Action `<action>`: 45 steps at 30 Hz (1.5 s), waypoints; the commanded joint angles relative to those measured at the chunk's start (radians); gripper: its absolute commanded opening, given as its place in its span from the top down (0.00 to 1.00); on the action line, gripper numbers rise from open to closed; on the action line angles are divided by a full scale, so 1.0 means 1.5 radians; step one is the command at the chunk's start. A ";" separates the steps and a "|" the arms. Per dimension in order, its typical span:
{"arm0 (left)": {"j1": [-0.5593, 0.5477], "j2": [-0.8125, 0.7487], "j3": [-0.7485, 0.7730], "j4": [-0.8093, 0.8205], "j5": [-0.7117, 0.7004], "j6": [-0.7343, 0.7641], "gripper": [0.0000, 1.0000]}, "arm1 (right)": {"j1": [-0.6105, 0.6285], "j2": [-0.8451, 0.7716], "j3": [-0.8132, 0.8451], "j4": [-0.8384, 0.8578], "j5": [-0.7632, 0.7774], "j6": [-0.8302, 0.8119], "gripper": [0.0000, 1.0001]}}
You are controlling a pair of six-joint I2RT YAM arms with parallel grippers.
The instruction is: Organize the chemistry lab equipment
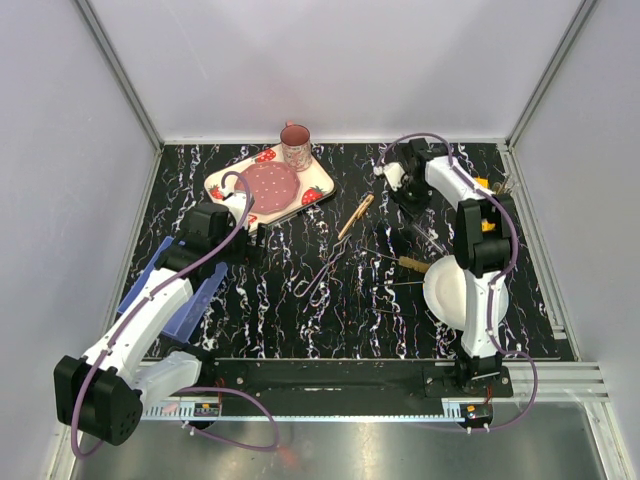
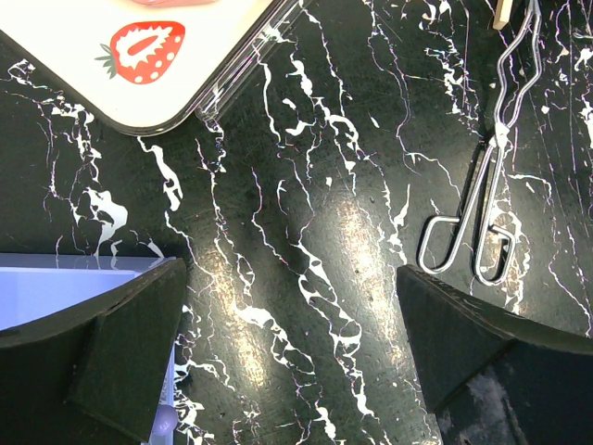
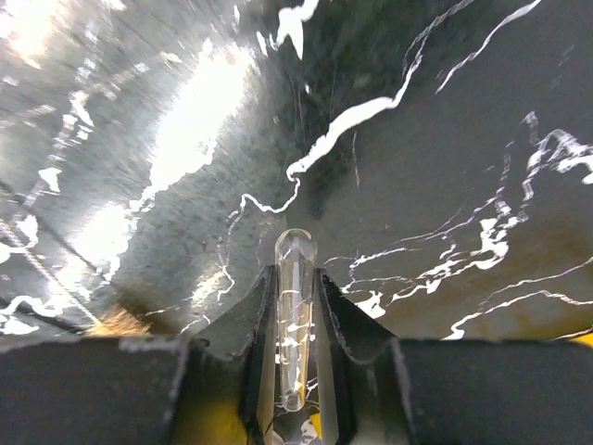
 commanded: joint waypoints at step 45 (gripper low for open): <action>-0.001 -0.009 0.007 0.035 0.018 0.003 0.01 | -0.518 -0.525 -0.446 0.750 -0.315 0.454 0.76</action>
